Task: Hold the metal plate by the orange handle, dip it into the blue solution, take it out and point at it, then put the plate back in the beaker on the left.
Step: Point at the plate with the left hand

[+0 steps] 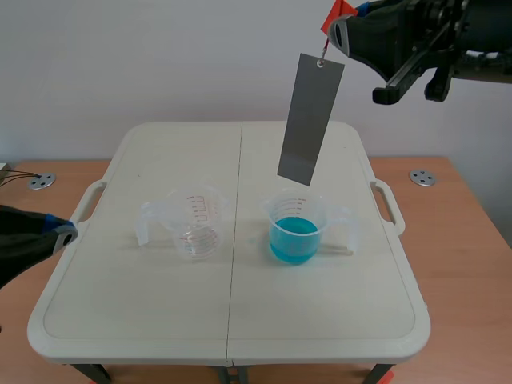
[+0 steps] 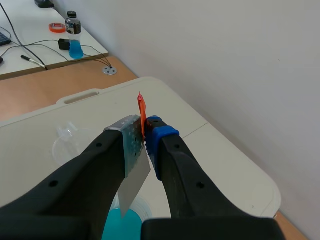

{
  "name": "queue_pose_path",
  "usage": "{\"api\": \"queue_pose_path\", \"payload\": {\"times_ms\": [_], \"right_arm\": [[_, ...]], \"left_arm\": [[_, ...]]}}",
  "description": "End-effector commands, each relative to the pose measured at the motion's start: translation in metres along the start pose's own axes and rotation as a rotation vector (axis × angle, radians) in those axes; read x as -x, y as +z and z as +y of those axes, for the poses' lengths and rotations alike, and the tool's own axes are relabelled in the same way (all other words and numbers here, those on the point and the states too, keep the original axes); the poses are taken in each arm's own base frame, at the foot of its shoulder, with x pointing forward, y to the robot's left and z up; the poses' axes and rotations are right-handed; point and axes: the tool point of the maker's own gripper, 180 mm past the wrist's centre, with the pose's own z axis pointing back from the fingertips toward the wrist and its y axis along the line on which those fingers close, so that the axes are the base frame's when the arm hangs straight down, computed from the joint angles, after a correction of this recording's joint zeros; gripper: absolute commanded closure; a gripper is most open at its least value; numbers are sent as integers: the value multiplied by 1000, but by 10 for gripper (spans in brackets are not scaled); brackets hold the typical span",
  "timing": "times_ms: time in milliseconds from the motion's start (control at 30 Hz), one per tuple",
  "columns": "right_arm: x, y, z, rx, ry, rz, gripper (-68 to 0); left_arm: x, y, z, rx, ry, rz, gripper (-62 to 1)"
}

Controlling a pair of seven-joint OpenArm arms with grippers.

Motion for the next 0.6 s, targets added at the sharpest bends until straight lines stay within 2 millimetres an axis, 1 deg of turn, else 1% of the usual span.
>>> {"api": "queue_pose_path", "payload": {"times_ms": [0, 100, 267, 433, 567], "right_arm": [[-10, 1, -2, -1, 9, -36, -13], [-8, 1, -2, 0, 3, -32, -13], [-1, 1, -4, 4, -17, -20, -13], [1, 1, -5, 5, -21, -17, -13], [1, 1, -5, 5, -21, -16, -13]], "left_arm": [[-15, -12, -8, 35, 1, -47, -14], [-28, -33, -16, 74, -21, -67, -14], [-45, -66, -39, 151, -57, -75, -14], [-75, -91, -57, 210, -85, -137, -14], [-90, -109, -69, 243, -100, -144, -14]]}}
